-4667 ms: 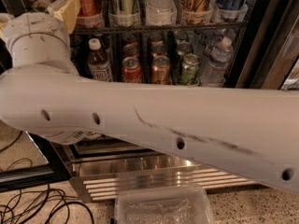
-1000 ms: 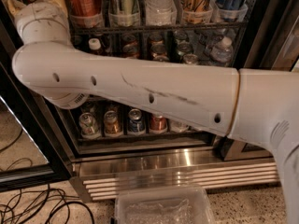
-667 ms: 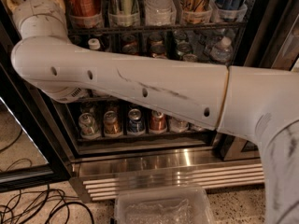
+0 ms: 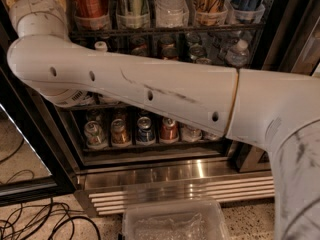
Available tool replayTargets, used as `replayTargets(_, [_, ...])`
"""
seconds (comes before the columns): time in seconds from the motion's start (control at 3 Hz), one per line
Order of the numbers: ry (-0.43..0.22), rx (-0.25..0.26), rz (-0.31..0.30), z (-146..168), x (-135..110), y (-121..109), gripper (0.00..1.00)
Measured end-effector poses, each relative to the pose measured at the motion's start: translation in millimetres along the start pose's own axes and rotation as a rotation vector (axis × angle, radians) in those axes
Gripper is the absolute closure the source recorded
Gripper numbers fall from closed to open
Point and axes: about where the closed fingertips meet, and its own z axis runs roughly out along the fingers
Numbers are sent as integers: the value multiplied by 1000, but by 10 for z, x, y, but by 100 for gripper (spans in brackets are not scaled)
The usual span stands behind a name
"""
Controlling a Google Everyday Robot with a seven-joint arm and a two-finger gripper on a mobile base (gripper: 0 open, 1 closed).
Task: Pick 7up can from top shelf of fridge
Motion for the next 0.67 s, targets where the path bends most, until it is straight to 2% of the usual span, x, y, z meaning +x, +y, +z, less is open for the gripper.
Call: replayTargets(0.67, [-14, 8, 9, -60, -80, -39, 97])
